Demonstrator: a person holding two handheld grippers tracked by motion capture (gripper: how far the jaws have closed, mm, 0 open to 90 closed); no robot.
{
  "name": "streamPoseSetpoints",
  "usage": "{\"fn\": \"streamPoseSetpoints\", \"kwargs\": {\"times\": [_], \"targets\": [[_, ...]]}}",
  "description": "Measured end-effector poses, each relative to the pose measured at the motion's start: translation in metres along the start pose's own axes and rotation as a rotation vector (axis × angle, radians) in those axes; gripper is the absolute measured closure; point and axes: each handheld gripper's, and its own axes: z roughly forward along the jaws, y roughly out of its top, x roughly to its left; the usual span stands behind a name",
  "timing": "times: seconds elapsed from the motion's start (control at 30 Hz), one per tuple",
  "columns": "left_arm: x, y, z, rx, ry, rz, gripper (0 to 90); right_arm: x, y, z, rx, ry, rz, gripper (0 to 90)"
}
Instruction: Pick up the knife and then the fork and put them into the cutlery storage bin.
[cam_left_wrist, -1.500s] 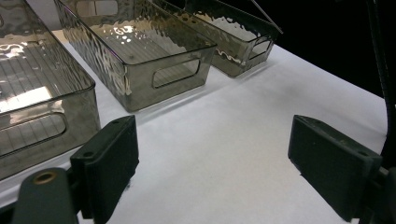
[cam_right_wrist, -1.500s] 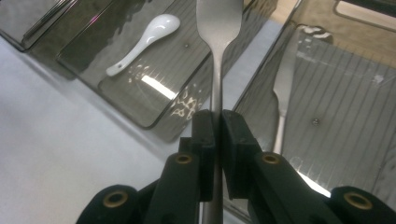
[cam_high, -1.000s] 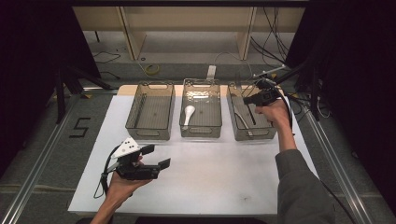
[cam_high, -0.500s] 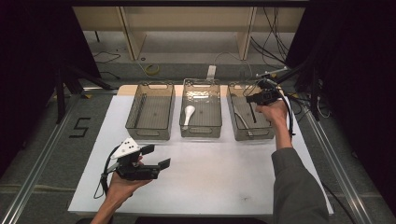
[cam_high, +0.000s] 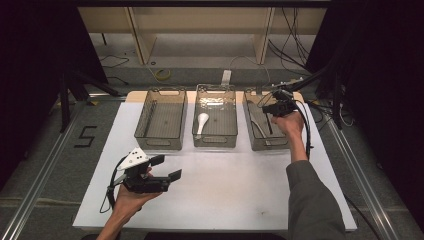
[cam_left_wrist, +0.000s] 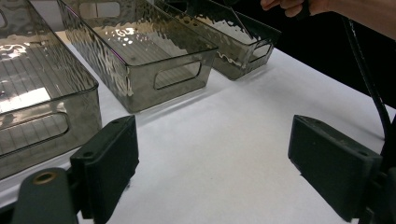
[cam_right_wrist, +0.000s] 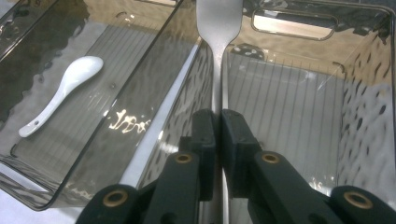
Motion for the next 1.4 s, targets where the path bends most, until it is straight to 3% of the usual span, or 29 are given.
{"fn": "streamPoseSetpoints", "kwargs": {"times": [0.47, 1.4], "targets": [[0.0, 0.0, 0.0, -0.001, -0.001, 0.002, 15.4, -0.002, -0.013, 0.011, 0.018, -0.006, 0.0, 85.0], [0.0, 0.0, 0.001, -0.002, -0.004, 0.001, 15.5, 0.001, -0.022, 0.019, 0.038, -0.009, -0.005, 84.9]]}}
